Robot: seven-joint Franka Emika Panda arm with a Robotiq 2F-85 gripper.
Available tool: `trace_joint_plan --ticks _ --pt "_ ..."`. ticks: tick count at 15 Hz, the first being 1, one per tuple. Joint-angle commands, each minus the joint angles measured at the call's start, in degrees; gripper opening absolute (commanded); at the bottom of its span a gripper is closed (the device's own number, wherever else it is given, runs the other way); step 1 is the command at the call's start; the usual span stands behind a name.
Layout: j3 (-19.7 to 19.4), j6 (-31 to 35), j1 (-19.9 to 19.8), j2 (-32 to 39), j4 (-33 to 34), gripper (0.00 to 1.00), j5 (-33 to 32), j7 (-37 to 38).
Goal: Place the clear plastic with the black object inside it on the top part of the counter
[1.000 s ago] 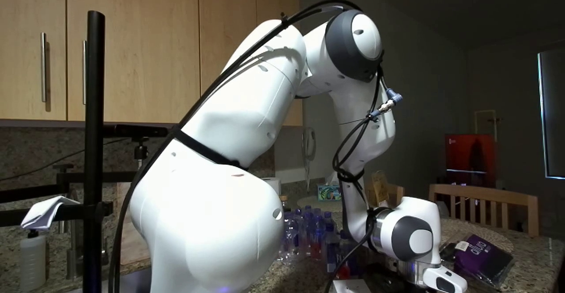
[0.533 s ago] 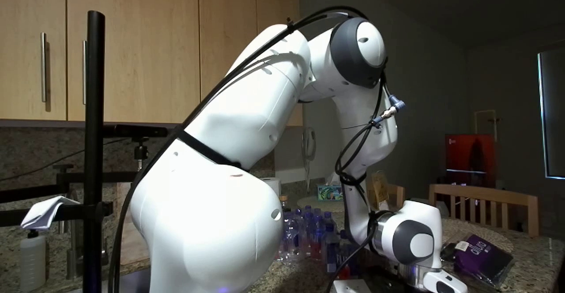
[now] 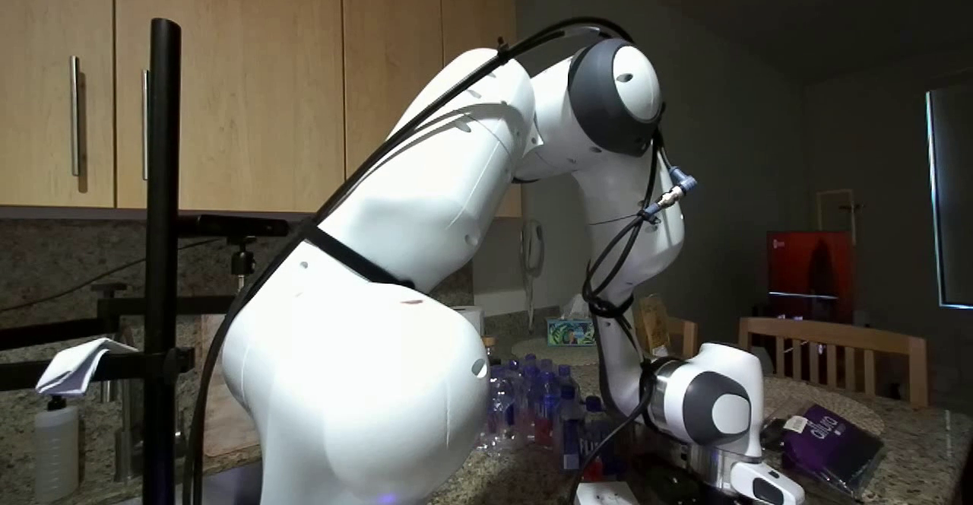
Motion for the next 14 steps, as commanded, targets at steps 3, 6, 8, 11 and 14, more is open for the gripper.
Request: trace_joint_plan --ticks 3,6,8,11,14 --pt "-1.15 -4.32 1.34 2.94 2.51 0.11 -0.12 2.47" --pt "-2.14 -6.38 1.68 1.5 2.53 0.1 -0.44 4.57" --pt "-2.4 -9.02 1.22 -0.86 1.38 0.04 -0.94 4.05" --pt "-3.31 -13.29 1.14 -4.85 -0.53 0.04 -2.37 2.9" --pt "-4.06 -18.16 1.57 -10.2 -1.84 0.06 -5.43 3.41"
